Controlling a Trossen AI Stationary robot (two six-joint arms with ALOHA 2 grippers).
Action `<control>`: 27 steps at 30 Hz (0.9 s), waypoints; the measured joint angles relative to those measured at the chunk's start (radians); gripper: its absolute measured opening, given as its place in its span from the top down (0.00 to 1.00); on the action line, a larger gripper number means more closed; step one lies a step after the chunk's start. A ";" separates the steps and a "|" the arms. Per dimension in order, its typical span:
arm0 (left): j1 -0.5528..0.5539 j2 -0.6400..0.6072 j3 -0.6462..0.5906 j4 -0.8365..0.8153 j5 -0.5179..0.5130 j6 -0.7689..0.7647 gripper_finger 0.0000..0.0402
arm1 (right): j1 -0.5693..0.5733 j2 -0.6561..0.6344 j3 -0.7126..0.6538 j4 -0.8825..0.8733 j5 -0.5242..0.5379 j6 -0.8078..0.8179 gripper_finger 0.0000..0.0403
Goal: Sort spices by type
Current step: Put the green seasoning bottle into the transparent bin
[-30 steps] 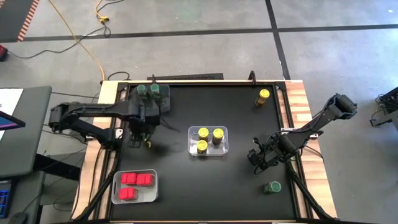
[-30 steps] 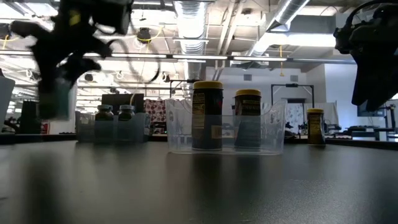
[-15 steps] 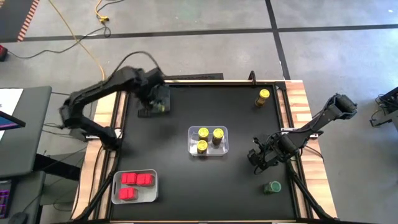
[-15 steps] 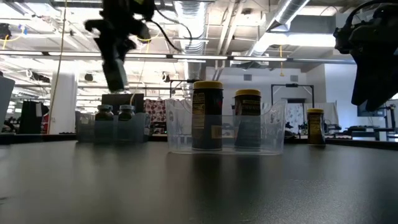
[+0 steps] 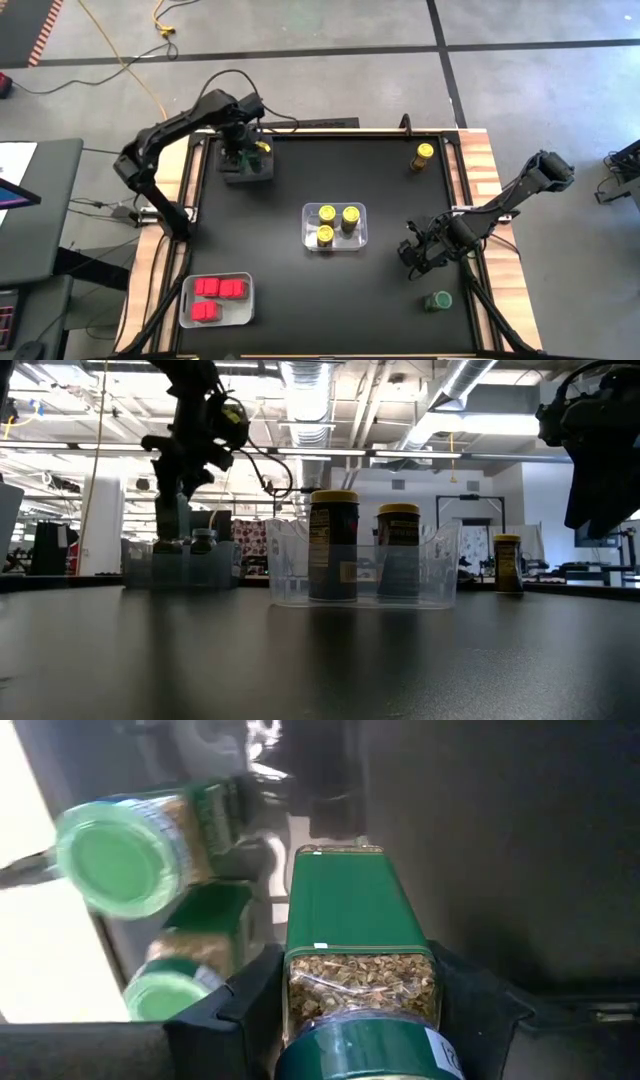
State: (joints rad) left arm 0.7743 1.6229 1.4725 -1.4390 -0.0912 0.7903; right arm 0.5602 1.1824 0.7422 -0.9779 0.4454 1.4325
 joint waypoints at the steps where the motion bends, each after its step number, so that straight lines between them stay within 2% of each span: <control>1: 0.005 -0.001 -0.013 0.008 0.002 0.007 0.52 | 0.000 0.000 0.000 0.000 0.000 0.000 0.12; 14: 0.039 0.000 -0.149 0.110 -0.026 0.020 0.52 | 0.000 0.000 0.000 -0.001 0.000 0.000 0.12; 27: 0.084 -0.001 -0.216 0.168 -0.066 0.024 0.52 | 0.000 0.000 0.000 -0.001 0.000 0.000 0.12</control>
State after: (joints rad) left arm 0.8586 1.6222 1.2564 -1.2709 -0.1575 0.8145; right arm 0.5600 1.1824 0.7422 -0.9791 0.4454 1.4322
